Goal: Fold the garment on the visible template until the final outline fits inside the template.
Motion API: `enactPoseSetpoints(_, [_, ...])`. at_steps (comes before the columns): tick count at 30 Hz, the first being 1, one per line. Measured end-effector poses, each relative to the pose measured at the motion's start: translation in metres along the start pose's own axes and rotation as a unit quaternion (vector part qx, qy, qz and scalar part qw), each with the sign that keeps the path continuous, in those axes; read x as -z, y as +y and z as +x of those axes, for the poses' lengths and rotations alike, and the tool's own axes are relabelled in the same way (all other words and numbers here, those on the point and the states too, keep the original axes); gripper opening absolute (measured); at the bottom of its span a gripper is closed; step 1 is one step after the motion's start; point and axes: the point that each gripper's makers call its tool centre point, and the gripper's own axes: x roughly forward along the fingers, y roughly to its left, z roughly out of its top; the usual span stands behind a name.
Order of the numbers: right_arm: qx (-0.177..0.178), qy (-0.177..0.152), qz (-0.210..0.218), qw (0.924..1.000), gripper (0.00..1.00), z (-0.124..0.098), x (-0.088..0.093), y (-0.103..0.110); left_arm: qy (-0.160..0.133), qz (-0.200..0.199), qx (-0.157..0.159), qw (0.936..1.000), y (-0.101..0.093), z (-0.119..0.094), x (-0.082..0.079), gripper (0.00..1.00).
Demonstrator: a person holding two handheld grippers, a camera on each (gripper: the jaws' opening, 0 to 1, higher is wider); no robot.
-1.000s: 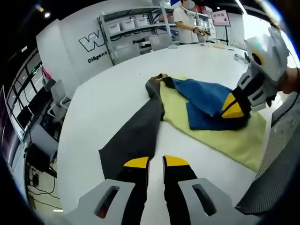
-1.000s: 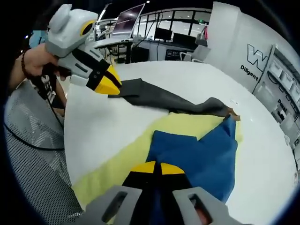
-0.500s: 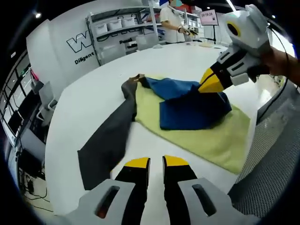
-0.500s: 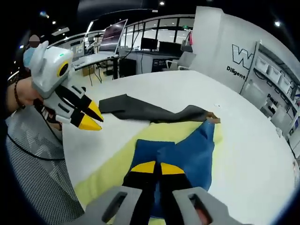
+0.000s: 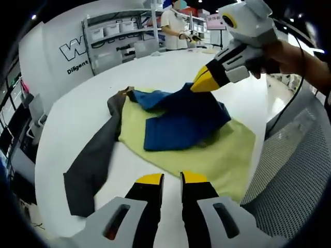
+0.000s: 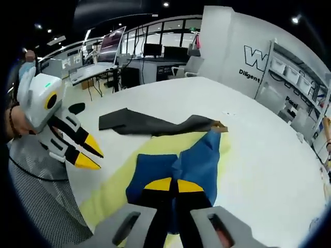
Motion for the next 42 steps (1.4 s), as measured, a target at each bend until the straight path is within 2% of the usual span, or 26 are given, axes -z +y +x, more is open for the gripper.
enactPoseSetpoints(6, [0.007,-0.002,0.004,1.0,0.0,-0.003,-0.002,-0.006,0.004,0.018,0.023,0.9996,-0.014,0.003,0.0,0.14])
enactPoseSetpoints(13, [0.015,-0.007,0.008,0.9998,0.0,-0.007,-0.007,-0.014,0.006,0.026,0.036,0.999,-0.022,0.006,0.0,0.14])
enactPoseSetpoints(23, [0.025,-0.018,0.012,0.9995,0.0,-0.013,-0.015,-0.025,-0.011,0.019,0.031,0.9993,-0.021,0.007,-0.012,0.16])
enactPoseSetpoints(31, [0.044,-0.034,0.015,0.9983,0.0,-0.022,-0.026,-0.045,-0.016,0.012,0.033,0.9992,-0.022,0.007,-0.015,0.16])
enactPoseSetpoints(42, [0.081,-0.044,0.027,0.9954,0.0,-0.037,-0.028,-0.077,-0.014,0.011,0.038,0.9991,-0.026,0.009,-0.012,0.16])
